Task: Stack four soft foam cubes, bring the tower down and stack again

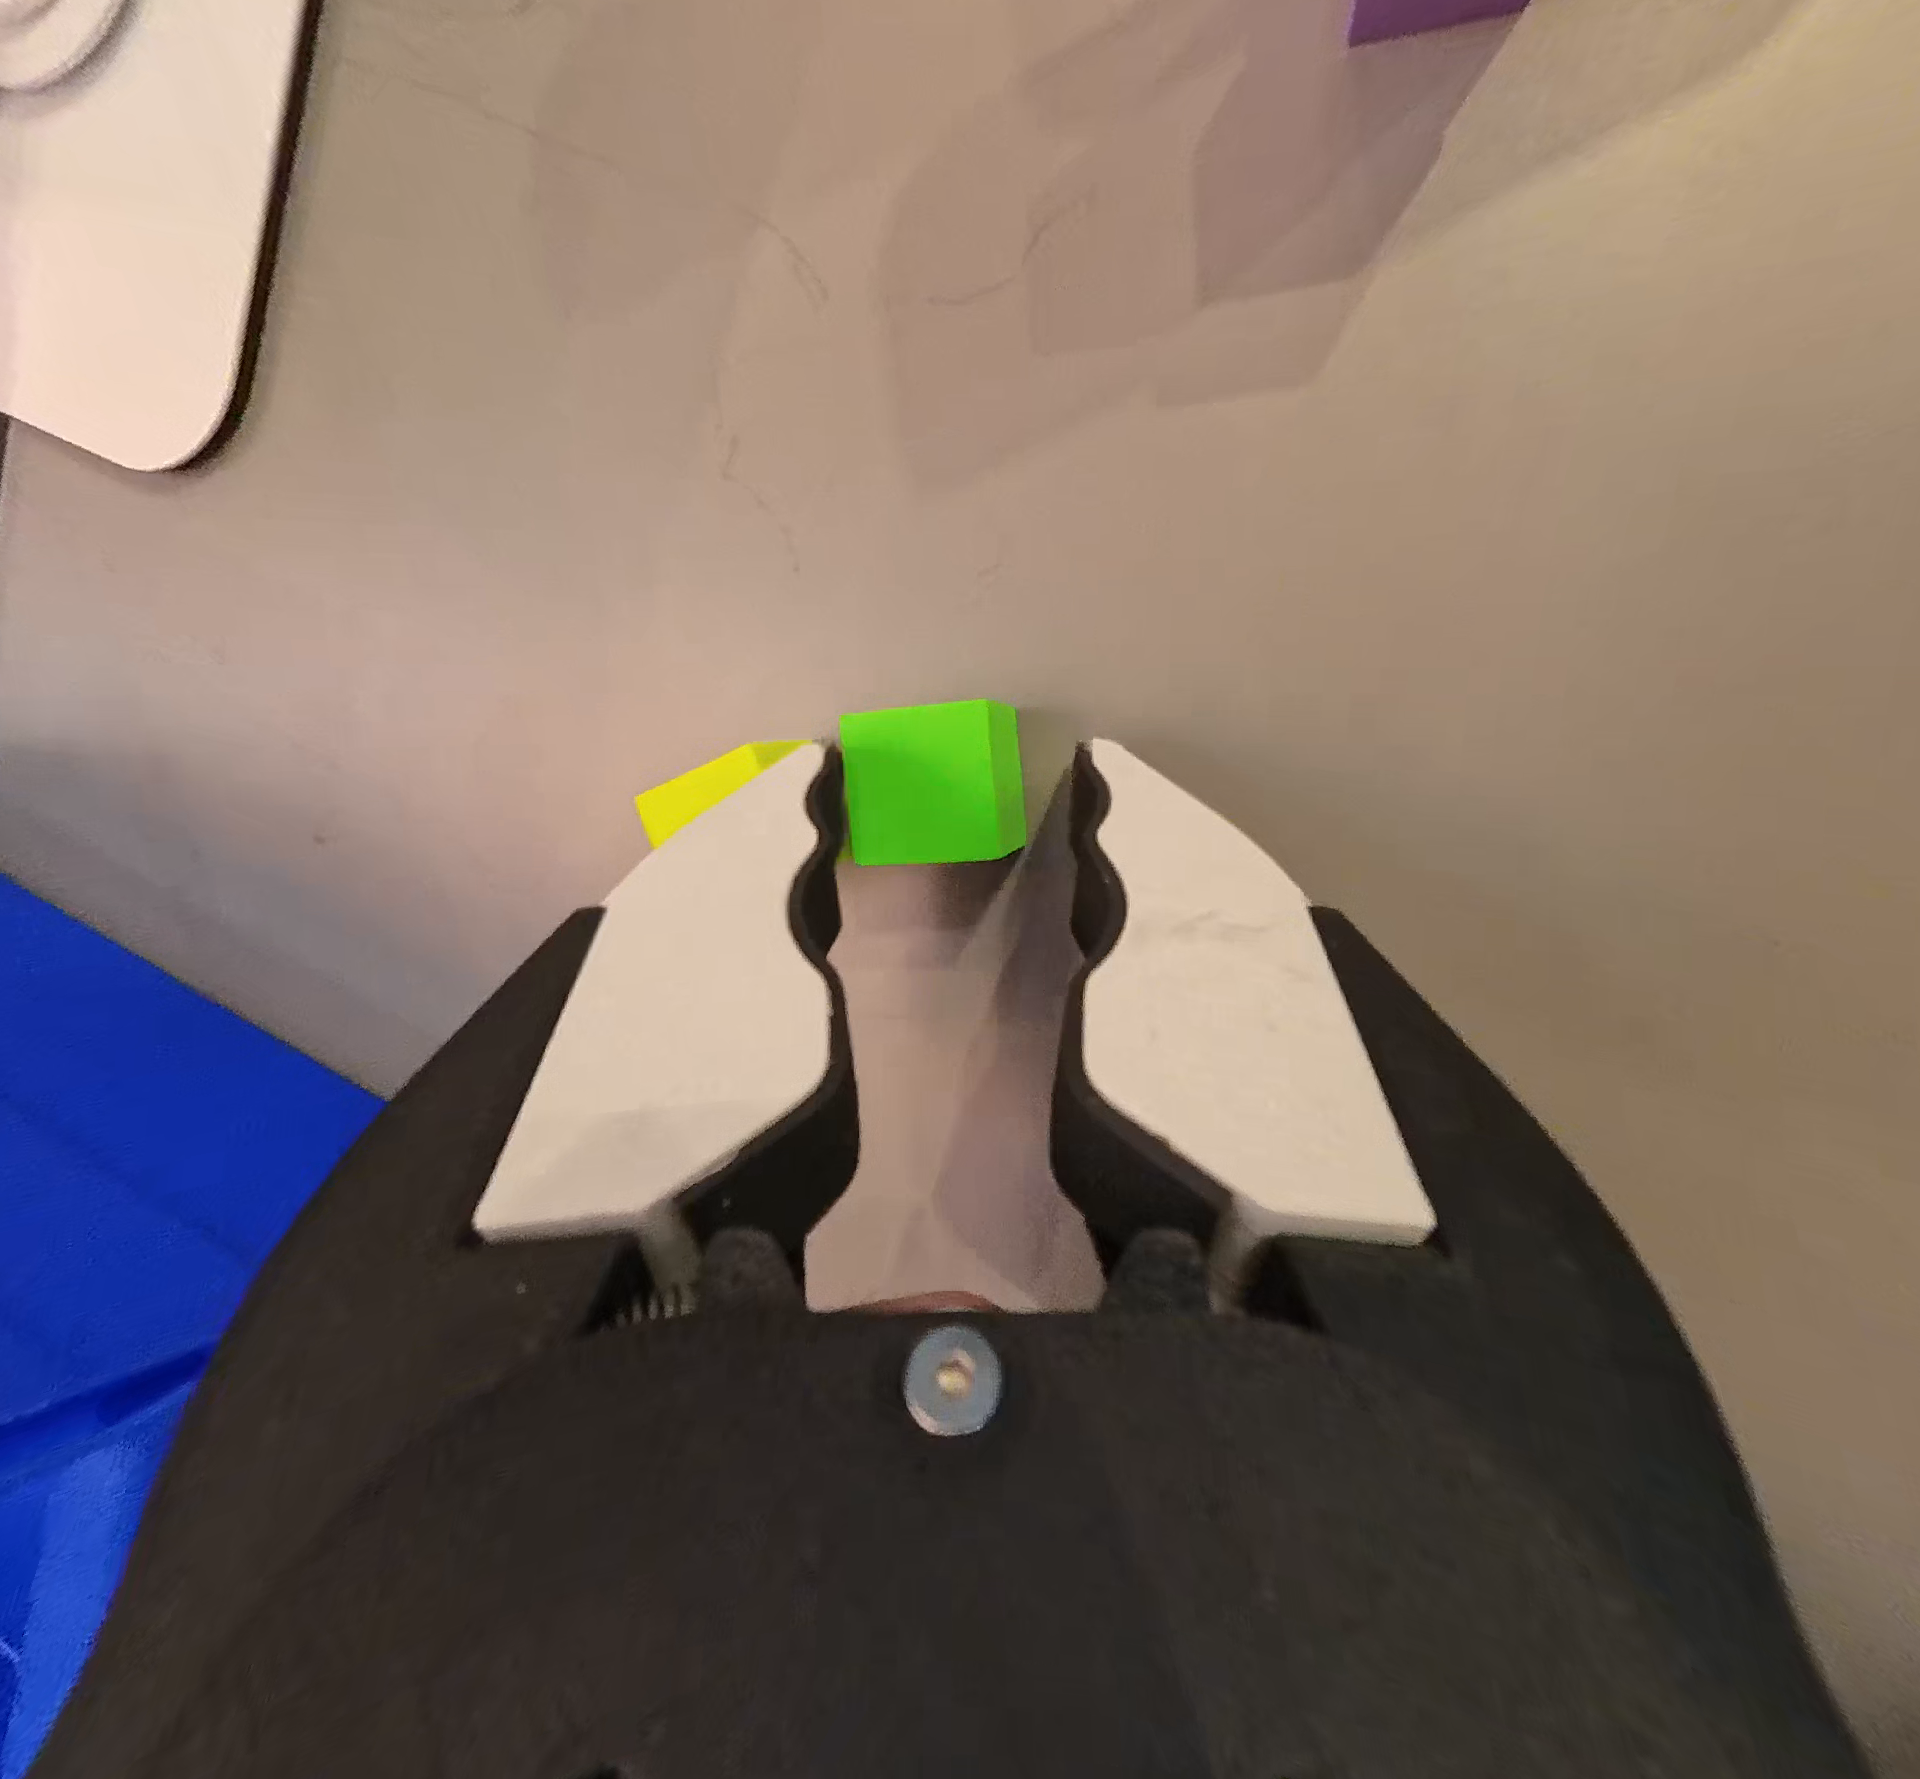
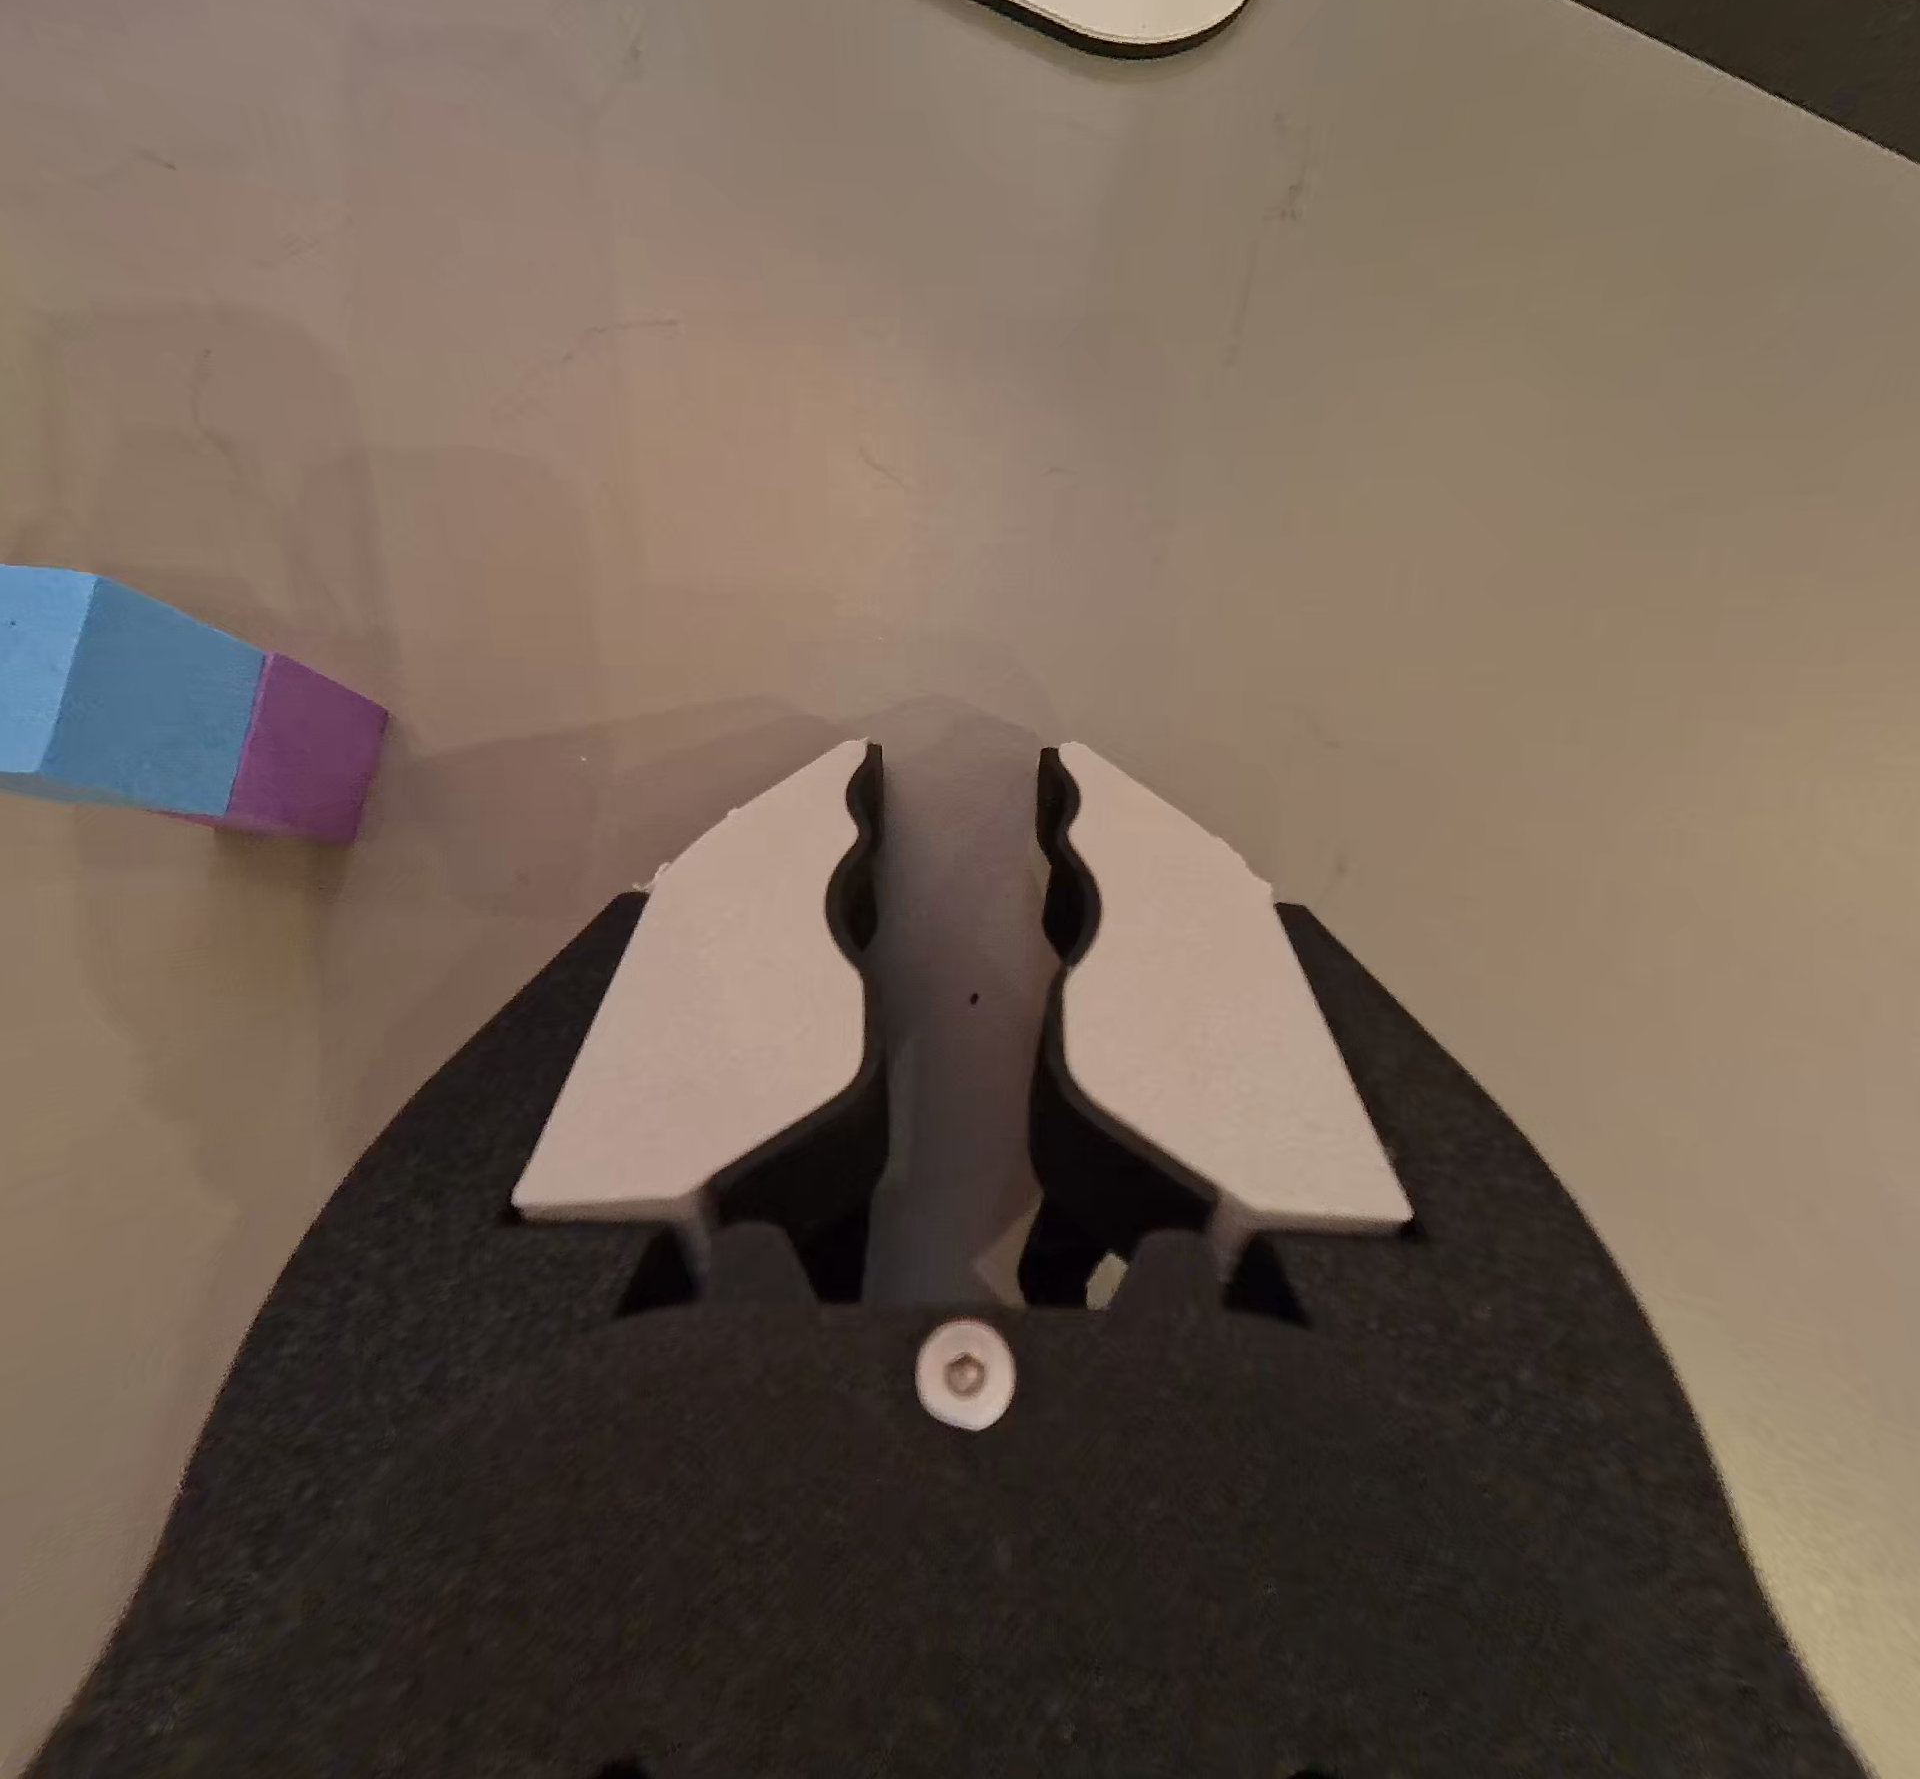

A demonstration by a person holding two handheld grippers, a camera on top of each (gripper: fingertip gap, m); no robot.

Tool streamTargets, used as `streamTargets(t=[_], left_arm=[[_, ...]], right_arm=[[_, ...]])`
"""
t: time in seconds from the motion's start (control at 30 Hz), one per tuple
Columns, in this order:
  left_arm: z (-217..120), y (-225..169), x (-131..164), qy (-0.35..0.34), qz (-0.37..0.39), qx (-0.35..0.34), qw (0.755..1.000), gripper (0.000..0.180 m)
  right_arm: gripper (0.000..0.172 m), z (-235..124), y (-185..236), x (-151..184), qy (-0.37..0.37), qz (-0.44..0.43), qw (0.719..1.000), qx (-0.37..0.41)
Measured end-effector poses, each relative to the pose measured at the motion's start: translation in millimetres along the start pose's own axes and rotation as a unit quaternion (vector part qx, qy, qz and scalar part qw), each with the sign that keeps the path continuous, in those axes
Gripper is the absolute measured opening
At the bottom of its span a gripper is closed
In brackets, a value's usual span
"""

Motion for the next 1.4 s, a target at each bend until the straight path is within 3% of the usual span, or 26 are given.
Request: streamTargets(t=[0.13,0.3,0.8,1.4], left_arm=[[0,0,-4,-0.011,-0.016,0.007,1.0,0.029],[-8,5,-20,-0.032,-0.053,-0.003,0.998,0.029],[-18,-44,-125,-0.101,-0.07,0.016,0.992,0.029],[-14,-50,-140,-0.085,-0.033,0.008,0.996,0.029]], right_arm=[[0.028,0,0,0,0.0,0.0,1.0,0.0],[0.028,0,0,0,0.0,0.0,1.0,-0.001],[0.027,0,1,0,0.001,0.0,1.0,-0.005],[0.027,0,1,0,0.0,0.006,1.0,-0.012]])
Point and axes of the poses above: each gripper's, where its closed fingertips meet, z out along the fingers, x out of its underside, y = z × x across the jaws, the point moved 2 cm from there along -z, back along the fingers, and after that the axes turned 12 degrees about -x, right-handed, at the moved point
